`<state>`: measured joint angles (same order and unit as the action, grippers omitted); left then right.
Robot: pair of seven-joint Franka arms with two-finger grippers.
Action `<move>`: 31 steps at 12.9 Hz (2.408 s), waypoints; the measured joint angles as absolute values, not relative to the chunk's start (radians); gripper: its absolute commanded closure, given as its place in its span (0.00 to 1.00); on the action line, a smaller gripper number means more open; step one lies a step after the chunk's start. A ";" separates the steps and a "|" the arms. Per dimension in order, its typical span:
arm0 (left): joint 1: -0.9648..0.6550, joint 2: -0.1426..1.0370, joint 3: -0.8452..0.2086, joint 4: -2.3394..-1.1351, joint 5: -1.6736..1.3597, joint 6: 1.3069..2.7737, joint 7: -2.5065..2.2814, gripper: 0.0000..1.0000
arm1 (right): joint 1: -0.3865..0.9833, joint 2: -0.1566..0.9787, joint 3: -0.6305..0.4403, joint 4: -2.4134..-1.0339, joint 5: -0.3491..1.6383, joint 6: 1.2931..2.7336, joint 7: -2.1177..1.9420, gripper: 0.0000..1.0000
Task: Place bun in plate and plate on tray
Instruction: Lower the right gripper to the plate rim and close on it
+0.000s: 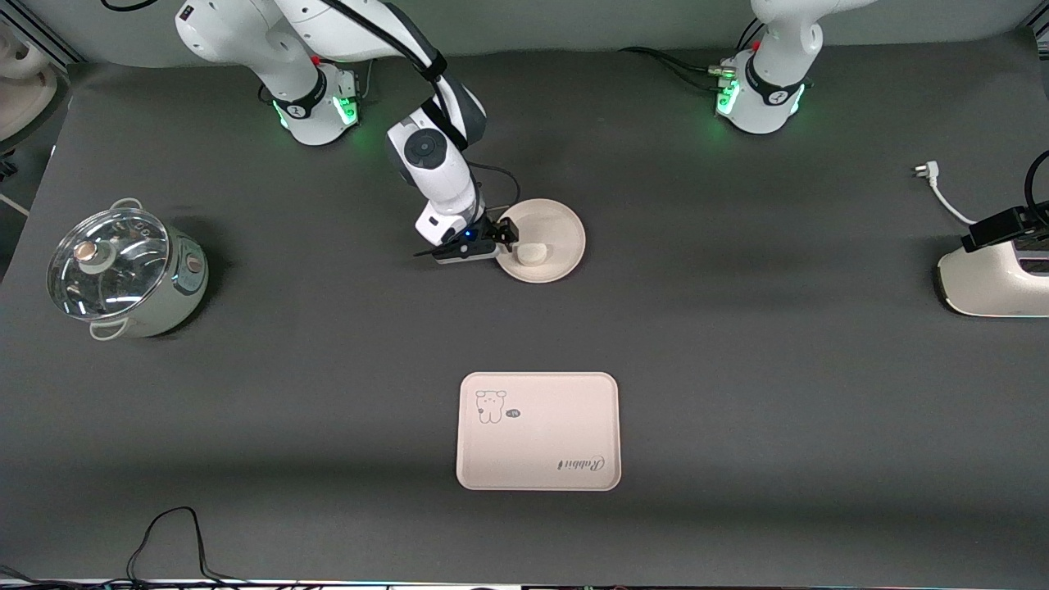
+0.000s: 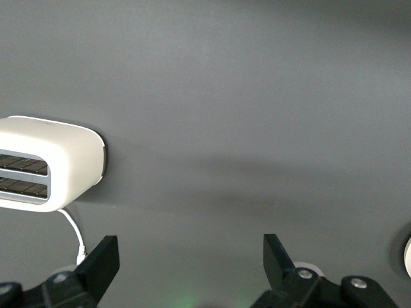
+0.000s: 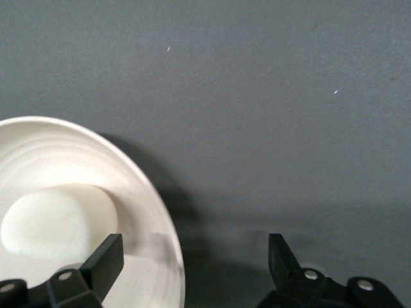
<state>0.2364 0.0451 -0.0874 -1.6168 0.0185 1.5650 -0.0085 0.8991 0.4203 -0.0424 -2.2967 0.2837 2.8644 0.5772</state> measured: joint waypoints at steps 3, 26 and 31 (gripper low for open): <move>0.236 0.045 -0.089 -1.617 0.018 1.567 -0.008 0.00 | 0.900 0.420 -0.025 -2.297 0.300 2.865 0.577 0.00; 0.238 0.040 -0.090 -1.621 0.021 1.575 -0.008 0.00 | 0.864 0.316 -0.023 -2.294 0.313 2.768 0.564 1.00; 0.237 0.041 -0.090 -1.628 0.021 1.585 -0.008 0.00 | 0.815 0.129 -0.030 -2.284 0.420 2.629 0.473 1.00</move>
